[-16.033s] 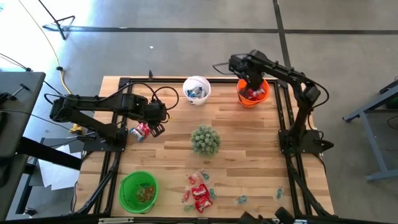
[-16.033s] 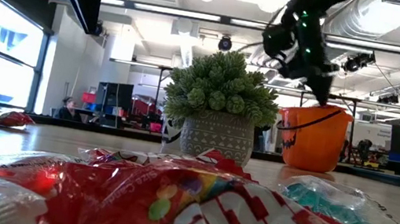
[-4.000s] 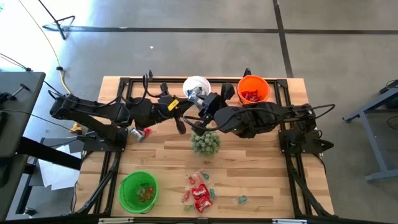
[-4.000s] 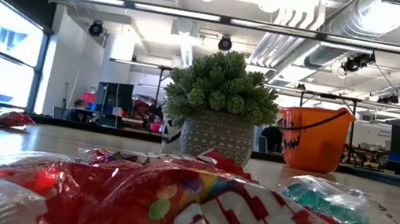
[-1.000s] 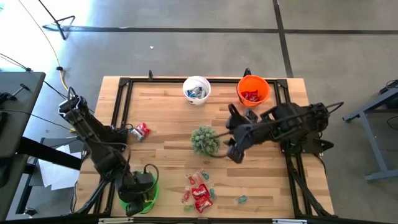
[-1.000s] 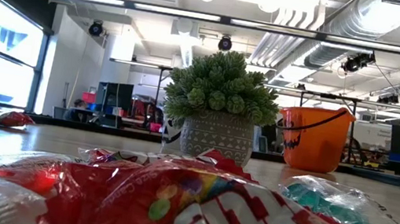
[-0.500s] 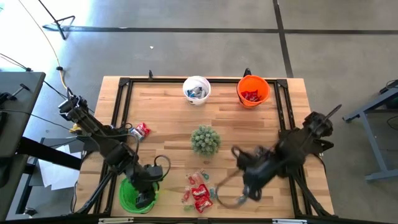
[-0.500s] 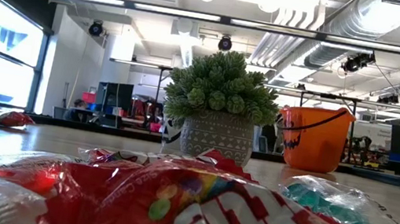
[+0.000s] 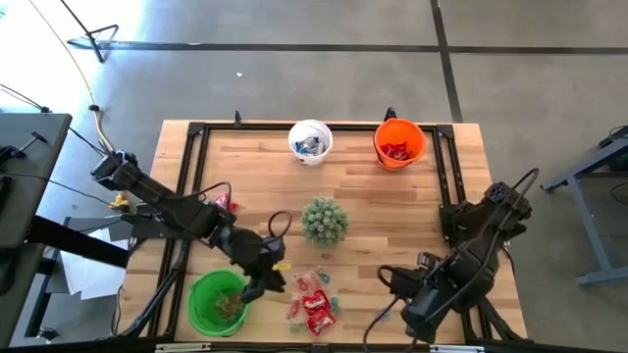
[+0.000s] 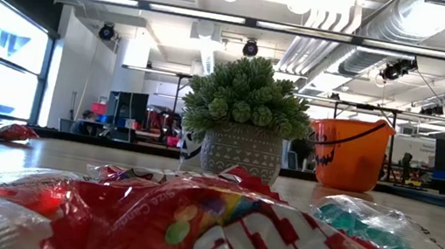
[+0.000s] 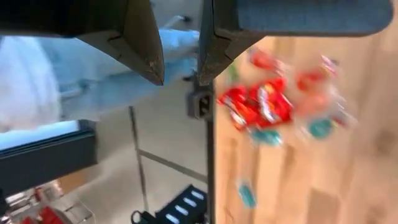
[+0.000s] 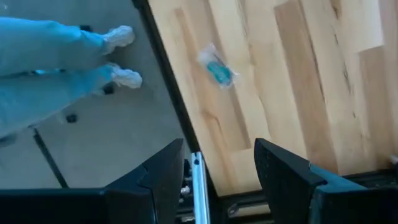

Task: Sort candy
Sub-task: Put the blue gummy into the green bucket

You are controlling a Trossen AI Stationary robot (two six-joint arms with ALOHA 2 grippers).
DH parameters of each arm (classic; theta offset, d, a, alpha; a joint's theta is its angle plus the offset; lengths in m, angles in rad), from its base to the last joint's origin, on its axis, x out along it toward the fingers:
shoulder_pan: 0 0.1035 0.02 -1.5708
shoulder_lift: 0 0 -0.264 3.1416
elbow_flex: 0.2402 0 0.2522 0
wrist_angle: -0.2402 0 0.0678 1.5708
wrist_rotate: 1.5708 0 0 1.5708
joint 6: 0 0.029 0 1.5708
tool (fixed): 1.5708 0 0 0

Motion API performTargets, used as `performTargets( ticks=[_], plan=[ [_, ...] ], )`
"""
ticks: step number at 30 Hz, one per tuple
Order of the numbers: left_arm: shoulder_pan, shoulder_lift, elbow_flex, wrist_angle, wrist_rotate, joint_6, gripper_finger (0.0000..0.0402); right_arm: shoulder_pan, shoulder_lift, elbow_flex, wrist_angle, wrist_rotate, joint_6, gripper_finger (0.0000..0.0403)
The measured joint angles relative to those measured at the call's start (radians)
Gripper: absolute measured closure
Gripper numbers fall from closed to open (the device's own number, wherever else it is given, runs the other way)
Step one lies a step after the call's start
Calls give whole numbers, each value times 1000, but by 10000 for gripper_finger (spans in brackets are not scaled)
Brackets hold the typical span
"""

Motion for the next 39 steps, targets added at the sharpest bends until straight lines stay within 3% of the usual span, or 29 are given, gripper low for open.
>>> performTargets(
  ticks=[9, 15, 20, 28, 39],
  plan=[
    [52, 0, 0, -9, -79, 194, 320, 11, 2, -183, 60, 11, 150, 212],
    [44, 0, 0, -10, -93, 217, 320, 7, 2, -355, 354, -3, 168, 212],
    [23, 0, 0, -7, -92, 251, 320, 3, 2, -501, 476, -9, 165, 212],
    [-10, 0, 0, -3, -103, 272, 320, 4, 2, -697, 681, -46, -17, 212],
    [-19, 0, 0, -3, -156, 214, 320, -48, 2, -849, 763, -43, -334, 212]
  ],
)
